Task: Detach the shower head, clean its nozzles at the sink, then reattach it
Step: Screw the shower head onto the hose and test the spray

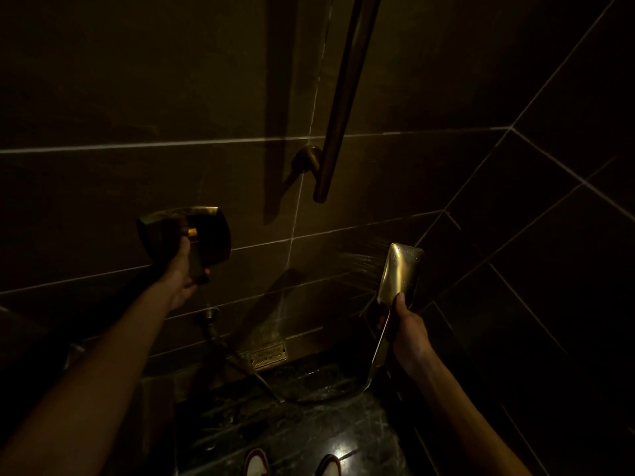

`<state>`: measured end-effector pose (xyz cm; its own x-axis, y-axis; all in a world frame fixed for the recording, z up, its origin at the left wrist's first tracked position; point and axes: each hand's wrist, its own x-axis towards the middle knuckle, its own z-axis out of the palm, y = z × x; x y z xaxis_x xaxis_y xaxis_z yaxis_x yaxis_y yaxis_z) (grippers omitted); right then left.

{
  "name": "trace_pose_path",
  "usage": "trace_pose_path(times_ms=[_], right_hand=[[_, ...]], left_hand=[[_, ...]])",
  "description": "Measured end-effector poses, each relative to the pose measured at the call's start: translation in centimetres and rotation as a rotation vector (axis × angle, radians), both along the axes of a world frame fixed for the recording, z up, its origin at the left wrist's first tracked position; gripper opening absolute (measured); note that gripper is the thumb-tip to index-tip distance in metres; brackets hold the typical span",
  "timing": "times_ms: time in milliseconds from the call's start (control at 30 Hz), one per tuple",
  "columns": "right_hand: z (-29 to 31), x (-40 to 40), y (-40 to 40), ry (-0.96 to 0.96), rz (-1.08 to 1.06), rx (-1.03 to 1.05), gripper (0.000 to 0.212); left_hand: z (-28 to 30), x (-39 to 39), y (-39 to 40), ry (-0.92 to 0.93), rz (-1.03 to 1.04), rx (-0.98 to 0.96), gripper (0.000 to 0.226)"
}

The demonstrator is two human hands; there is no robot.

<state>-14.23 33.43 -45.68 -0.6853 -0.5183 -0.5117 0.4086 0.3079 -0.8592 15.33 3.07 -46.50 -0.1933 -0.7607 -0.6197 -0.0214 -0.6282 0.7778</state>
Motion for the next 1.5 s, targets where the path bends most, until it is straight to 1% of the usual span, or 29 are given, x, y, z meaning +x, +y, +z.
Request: trace_pose_path(times_ms=[133,267,467,700,833,933,1100,1167,1267,1367,1500], right_hand=[[0.9,0.9,-0.1,0.014,0.008,-0.007,0.042],[1.1,1.2,-0.1,-0.001,0.015,-0.013,0.042],[0.7,1.1,0.0,-0.002,0.012,-0.02,0.043],[1.0,1.1,0.1,-0.014,-0.007,-0.02,0.041],[0.5,0.8,0.1,-0.033,-0.01,-0.019,0.048],[0.1,0.5,0.2,-0.035,-0.003,-0.029,0.048],[0.3,0.4,0.4,-0.027,0.027,-0.042,0.044],[0.4,0.4,0.4,-0.018,0.034,-0.037,0.044],[0.0,0.0,0.5,-0.022,0.038,-0.043,0.047],[-0.5,-0.3,0.3,-0.035,0.037,-0.029,0.053],[-0.7,-0.6,0.0,-0.026,0.031,-0.032,0.053]], left_hand=[[0.1,0.2,0.0,0.04,-0.005,0.02,0.077],[0.2,0.0,-0.1,0.027,0.003,0.03,0.075],[-0.5,0.6,-0.9,0.019,-0.01,0.065,0.097],[-0.6,0.0,-1.0,-0.028,0.023,0.04,0.09],[-0.9,-0.3,-1.0,-0.031,0.024,0.036,0.086],[-0.6,-0.2,-0.8,-0.021,0.007,0.04,0.086],[-0.7,0.1,-1.1,-0.014,-0.023,0.043,0.097],[-0.8,0.1,-1.2,-0.018,-0.029,0.046,0.094],[-1.0,0.2,-1.4,-0.034,-0.012,0.045,0.088],[-0.5,0.3,-1.4,-0.049,-0.013,0.107,0.096],[0.1,-0.2,-1.7,-0.003,0.025,0.132,0.084]])
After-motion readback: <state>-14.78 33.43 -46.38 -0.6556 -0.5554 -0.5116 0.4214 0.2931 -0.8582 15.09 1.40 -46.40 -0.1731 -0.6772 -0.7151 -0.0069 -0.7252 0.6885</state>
